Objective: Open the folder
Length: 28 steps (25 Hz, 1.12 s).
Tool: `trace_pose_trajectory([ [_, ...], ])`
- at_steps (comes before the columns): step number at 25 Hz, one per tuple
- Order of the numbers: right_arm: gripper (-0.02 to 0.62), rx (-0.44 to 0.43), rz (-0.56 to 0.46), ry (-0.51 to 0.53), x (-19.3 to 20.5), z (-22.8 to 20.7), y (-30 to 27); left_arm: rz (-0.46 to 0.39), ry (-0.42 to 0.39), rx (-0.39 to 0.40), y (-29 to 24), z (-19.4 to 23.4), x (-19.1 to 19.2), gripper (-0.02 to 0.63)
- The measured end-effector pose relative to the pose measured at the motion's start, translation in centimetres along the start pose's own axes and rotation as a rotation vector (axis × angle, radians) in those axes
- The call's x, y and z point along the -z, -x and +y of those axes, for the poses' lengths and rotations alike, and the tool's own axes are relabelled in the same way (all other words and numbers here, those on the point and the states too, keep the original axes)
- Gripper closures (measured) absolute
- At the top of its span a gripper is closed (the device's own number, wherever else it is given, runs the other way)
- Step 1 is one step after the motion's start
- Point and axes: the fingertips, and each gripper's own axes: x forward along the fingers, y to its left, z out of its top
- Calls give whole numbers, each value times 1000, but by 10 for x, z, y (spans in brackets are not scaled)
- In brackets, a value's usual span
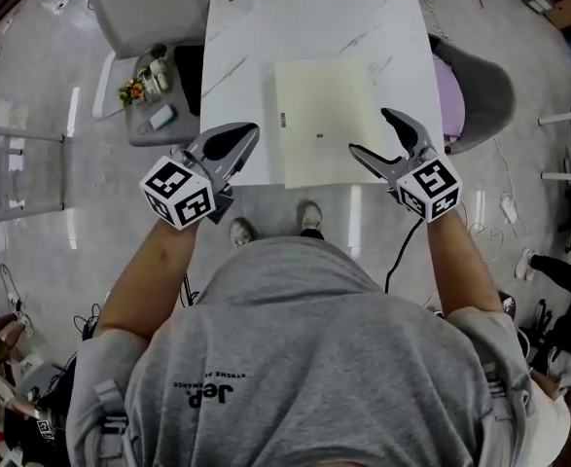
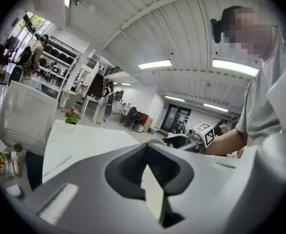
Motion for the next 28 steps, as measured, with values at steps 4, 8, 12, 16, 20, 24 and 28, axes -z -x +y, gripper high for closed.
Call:
trace_pose_trajectory([
  [4,229,-28,61,16,28,9,3,-5,3,-6,-5,-8,1,548],
  [8,229,-78,108,45,56,14,5,-16,5,-45,-11,-13,0,548],
  [12,229,-162,169,151,85,27,1,-16,8,-83,-17,-20,5,548],
  [16,229,-252,251,276,125,41,-3,-2,7,-116,-19,-27,13,548],
  [20,229,-324,304,370,153,50,-5,12,14,-135,-24,-28,19,548],
  [24,229,-364,348,457,170,54,-9,30,22,-137,-29,-30,28,548],
  [28,229,-354,389,506,181,53,-14,40,25,-120,-33,-28,34,548],
])
